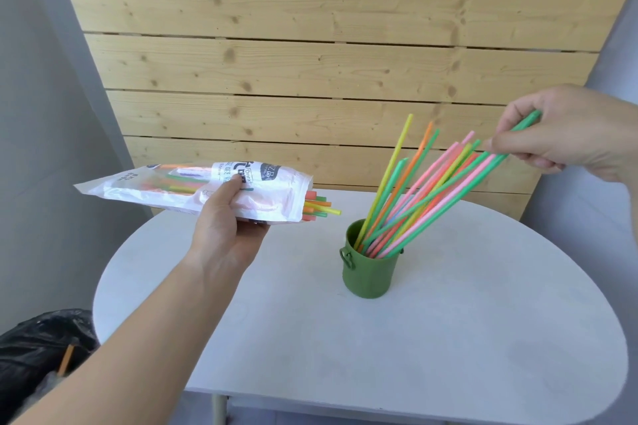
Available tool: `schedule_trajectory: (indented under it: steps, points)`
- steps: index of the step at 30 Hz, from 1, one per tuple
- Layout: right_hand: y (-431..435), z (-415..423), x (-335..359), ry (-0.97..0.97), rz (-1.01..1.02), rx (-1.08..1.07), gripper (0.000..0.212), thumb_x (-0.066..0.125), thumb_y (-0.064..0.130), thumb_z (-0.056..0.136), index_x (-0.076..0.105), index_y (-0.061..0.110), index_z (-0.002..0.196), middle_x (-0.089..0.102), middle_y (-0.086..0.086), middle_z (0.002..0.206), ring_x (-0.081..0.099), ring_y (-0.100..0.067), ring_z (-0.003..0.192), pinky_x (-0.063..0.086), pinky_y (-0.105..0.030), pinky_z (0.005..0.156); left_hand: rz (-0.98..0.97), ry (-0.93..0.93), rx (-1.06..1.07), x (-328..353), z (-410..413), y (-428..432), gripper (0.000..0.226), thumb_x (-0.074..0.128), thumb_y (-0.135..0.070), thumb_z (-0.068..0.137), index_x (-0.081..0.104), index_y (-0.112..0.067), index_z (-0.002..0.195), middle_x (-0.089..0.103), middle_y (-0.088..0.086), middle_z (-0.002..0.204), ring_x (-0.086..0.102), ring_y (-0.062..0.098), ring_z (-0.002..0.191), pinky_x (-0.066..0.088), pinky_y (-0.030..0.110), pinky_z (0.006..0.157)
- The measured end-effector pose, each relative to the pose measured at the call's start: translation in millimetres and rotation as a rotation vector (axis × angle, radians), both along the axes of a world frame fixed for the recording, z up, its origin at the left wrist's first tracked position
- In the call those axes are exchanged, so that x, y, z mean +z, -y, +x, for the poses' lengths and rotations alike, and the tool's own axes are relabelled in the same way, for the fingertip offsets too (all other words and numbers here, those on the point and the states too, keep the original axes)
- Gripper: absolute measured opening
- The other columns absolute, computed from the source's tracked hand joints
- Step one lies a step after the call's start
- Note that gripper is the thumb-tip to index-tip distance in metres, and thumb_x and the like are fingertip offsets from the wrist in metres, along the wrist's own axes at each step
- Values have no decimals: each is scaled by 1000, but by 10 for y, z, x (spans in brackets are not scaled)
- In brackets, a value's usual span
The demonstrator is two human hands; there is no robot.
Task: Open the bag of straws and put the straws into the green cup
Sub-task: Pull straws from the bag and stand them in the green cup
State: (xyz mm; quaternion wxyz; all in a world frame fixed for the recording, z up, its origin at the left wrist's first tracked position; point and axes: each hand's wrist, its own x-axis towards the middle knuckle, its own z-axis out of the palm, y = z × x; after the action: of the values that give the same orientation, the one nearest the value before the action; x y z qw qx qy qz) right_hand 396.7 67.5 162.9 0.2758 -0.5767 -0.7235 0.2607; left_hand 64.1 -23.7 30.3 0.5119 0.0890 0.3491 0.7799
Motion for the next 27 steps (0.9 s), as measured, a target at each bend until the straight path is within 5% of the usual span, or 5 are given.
schedule_trajectory:
  steps: [7, 14, 21, 27]
  points:
    - [8, -5, -2, 25, -1, 3, 16, 77, 9, 82, 62, 6, 77, 51, 2, 39, 36, -12, 32, 30, -18, 34, 10, 16, -23, -23, 33, -49, 12, 60, -11, 102, 66, -9, 112, 73, 12, 128, 72, 28, 117, 52, 52, 106]
    - [60, -326, -133, -78, 81, 43, 25, 80, 25, 82, 65, 7, 90, 69, -13, 70, 53, -18, 48, 45, -27, 48, 10, 1, -40, -52, 74, -53, 14, 59, -12, 102, 65, -8, 114, 74, 12, 126, 70, 31, 120, 51, 54, 107]
    - [-7, -520, -238, -61, 243, -28, 36, 79, 31, 83, 61, 20, 112, 74, -8, 83, 66, -25, 57, 59, -39, 59, 5, 3, -32, -40, 73, -40, 9, 58, -12, 103, 65, -10, 109, 74, 11, 124, 70, 28, 120, 52, 53, 106]
    - [0, -632, -330, -29, 306, -9, 43, 78, 28, 84, 62, 25, 124, 73, 8, 78, 67, -10, 50, 48, -26, 60, 22, 14, -55, -41, 77, -44, 16, 59, -11, 102, 65, -9, 117, 72, 13, 130, 71, 29, 119, 52, 53, 107]
